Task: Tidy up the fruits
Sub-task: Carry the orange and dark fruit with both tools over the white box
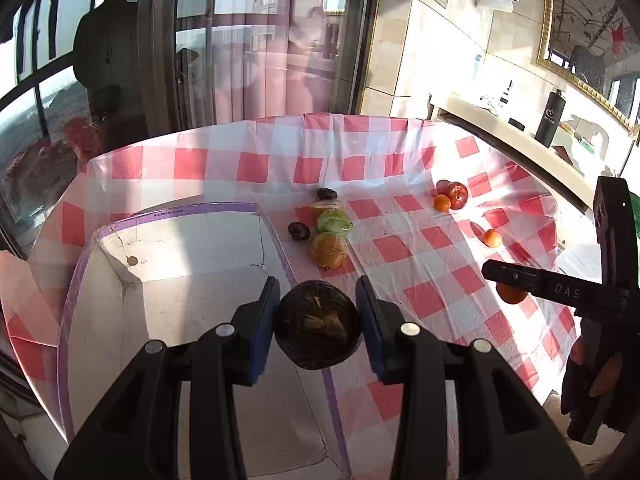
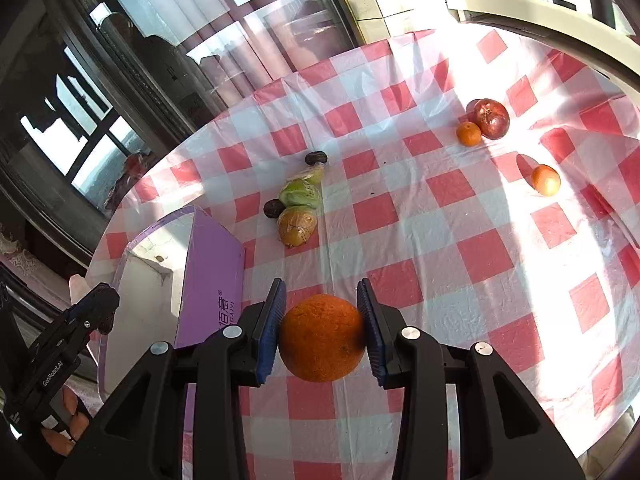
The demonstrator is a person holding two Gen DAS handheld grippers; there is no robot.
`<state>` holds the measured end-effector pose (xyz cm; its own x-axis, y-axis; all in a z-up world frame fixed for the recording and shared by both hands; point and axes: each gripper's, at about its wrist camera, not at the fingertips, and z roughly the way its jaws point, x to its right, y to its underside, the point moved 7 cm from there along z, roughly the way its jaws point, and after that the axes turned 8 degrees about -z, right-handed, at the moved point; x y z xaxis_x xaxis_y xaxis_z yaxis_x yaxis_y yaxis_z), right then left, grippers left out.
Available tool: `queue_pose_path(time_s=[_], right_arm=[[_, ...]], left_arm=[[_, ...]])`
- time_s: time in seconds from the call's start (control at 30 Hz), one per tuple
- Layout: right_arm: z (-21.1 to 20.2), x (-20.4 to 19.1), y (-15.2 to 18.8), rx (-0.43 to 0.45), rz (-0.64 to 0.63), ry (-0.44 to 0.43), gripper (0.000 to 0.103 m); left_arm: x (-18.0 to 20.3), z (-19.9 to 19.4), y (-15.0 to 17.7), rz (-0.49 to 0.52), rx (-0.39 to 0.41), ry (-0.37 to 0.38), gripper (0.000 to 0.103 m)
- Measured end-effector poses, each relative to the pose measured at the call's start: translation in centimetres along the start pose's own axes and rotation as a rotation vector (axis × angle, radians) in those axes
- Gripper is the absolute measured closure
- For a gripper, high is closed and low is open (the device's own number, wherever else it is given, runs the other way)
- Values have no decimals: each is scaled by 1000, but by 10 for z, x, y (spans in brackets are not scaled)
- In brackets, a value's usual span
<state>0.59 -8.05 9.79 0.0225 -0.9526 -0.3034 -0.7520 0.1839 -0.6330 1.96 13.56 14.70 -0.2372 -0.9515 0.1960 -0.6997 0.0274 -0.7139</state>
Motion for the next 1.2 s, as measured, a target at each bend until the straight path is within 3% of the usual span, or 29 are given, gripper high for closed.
queue_pose_path(time_s=[0.27, 0.4, 0.5, 0.73, 0.97, 1.2], right_arm=[[12, -141, -12, 42, -191, -102, 66], [35, -203, 3, 0, -348, -121, 66], [57, -231, 26, -85, -449, -111, 66], [108, -240, 77, -310, -615, -39, 66], [134, -231, 86, -429, -614, -4, 66], [148, -220, 97, -482, -566, 5, 66]], left_arm=[[-89, -19, 9, -18, -23, -93, 64], [-127, -11, 18, -58, -85, -127, 64], [-143, -1, 24, -58, -132, -162, 64], [-164, 27, 44, -58, -257, -210, 64], [-183, 57, 68, -99, -413, -249, 64], [-184, 67, 82, -86, -452, -237, 63]])
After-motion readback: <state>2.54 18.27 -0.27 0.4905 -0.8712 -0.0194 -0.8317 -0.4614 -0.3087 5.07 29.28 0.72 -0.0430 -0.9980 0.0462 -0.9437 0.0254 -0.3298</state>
